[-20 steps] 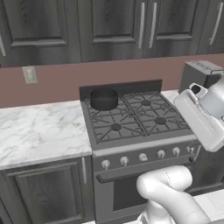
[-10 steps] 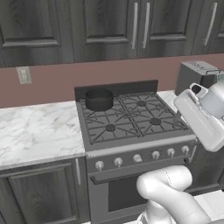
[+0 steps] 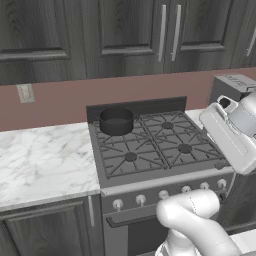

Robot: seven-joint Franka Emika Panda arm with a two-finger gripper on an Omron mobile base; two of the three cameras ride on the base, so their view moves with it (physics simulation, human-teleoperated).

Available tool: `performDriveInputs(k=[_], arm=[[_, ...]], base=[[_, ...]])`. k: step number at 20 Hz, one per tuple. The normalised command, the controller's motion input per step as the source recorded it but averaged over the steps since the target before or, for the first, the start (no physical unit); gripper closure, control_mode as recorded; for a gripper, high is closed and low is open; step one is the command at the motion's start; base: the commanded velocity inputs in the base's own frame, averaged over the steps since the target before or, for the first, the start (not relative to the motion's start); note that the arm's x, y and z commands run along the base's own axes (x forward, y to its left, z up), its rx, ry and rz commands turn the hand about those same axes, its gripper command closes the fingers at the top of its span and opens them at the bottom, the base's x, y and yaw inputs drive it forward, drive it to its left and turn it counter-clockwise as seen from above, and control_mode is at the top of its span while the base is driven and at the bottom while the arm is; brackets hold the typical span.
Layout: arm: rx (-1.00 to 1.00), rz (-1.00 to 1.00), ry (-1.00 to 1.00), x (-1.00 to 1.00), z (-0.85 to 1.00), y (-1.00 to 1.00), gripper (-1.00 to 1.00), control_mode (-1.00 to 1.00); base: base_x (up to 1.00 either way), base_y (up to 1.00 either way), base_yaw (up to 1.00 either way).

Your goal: Move the pot and pan from the stove into the sink.

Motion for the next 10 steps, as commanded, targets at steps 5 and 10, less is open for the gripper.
performDriveInputs(k=[5, 10], arm=[[0.00, 0.00, 0.00, 0.00, 0.00, 0.00, -1.00, 1.00], [0.00, 0.00, 0.00, 0.00, 0.00, 0.00, -1.00, -1.00]], base=[[0.59, 0.00, 0.00], [0.09, 0.00, 0.00]])
